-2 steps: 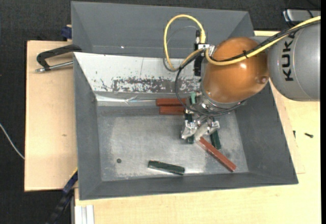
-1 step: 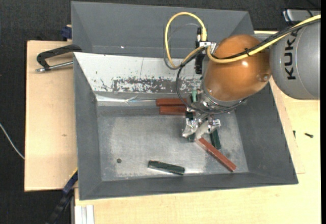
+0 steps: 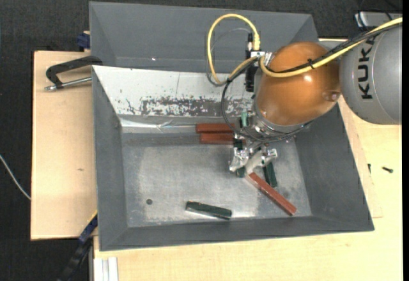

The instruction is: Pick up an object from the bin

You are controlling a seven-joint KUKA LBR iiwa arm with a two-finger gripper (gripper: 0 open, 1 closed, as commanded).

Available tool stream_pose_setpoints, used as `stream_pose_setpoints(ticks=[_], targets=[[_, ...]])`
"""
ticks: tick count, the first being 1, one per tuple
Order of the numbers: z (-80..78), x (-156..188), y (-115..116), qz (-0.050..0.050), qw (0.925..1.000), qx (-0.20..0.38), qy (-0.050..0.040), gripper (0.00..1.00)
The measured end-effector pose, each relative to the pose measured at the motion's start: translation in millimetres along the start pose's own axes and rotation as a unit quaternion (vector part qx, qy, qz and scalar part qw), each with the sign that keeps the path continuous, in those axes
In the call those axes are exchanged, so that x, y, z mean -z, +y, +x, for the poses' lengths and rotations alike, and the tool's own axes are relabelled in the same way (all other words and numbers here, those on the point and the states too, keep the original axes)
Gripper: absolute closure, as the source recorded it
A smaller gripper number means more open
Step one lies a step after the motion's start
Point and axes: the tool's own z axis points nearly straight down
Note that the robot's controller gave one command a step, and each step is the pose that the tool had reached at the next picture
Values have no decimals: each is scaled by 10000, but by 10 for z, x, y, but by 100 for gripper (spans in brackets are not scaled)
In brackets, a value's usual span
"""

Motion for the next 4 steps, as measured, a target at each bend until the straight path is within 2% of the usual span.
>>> stream_pose_setpoints(ticks=[2,4], targets=[[-9,162,11,-38,10000,-4,-1,100],[-12,534,-1,-18,10000,-5,-2,100]])
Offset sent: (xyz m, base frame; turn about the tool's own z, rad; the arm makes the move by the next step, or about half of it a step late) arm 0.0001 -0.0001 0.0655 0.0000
